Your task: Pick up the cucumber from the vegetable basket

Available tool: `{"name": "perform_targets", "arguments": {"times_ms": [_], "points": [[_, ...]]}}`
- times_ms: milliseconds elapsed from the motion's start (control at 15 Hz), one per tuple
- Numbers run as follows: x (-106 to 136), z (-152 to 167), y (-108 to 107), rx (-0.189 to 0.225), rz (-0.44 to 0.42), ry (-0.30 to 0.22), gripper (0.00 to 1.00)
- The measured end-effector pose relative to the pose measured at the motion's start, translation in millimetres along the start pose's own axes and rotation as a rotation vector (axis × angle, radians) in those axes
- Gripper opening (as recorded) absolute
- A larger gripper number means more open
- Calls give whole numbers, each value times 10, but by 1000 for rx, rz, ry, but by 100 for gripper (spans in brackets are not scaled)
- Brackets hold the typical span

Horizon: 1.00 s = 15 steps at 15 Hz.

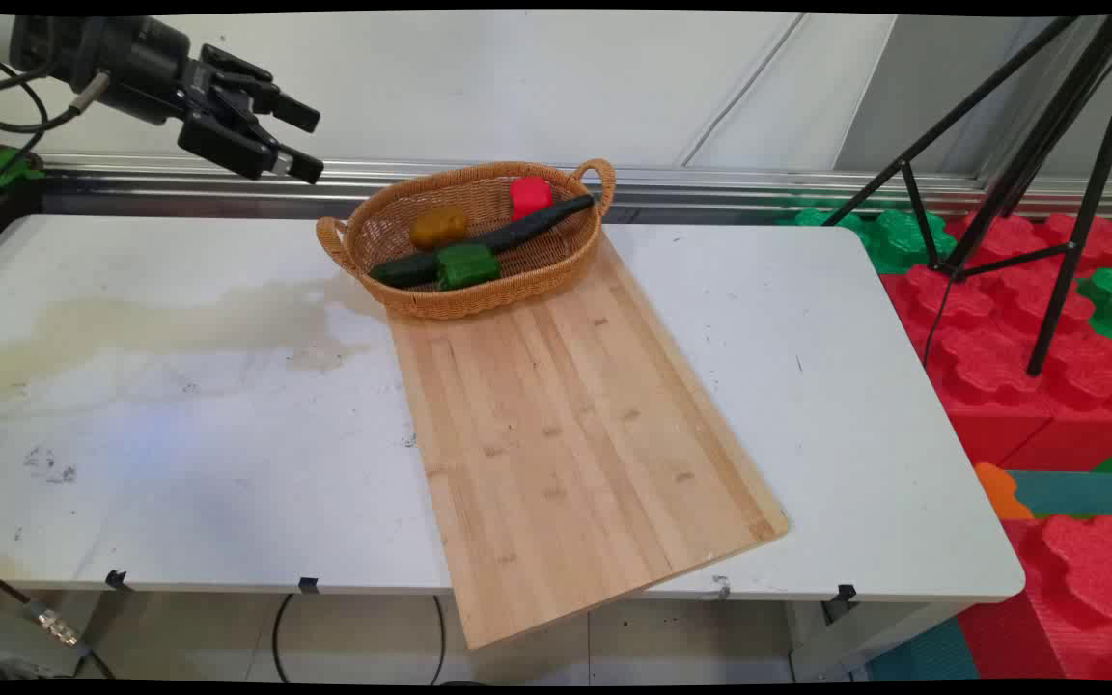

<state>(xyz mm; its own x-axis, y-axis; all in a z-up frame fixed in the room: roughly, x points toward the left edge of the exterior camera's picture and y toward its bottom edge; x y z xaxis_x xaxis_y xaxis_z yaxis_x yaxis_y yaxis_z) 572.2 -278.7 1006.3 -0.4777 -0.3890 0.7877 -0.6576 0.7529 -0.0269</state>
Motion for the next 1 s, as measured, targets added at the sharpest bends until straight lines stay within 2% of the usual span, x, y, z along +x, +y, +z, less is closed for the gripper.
{"name": "perform_targets", "arguments": {"times_ms": [200,400,600,800,1000], "points": [[-18,-28,-124,46,-6,-14,100],[-60,0,-345,122,8,-50,100],[-90,89,-547,175,16,-79,100],[-117,272,-729,194,29,-111,100],[-145,514,-883,188,40,-138,100]]}}
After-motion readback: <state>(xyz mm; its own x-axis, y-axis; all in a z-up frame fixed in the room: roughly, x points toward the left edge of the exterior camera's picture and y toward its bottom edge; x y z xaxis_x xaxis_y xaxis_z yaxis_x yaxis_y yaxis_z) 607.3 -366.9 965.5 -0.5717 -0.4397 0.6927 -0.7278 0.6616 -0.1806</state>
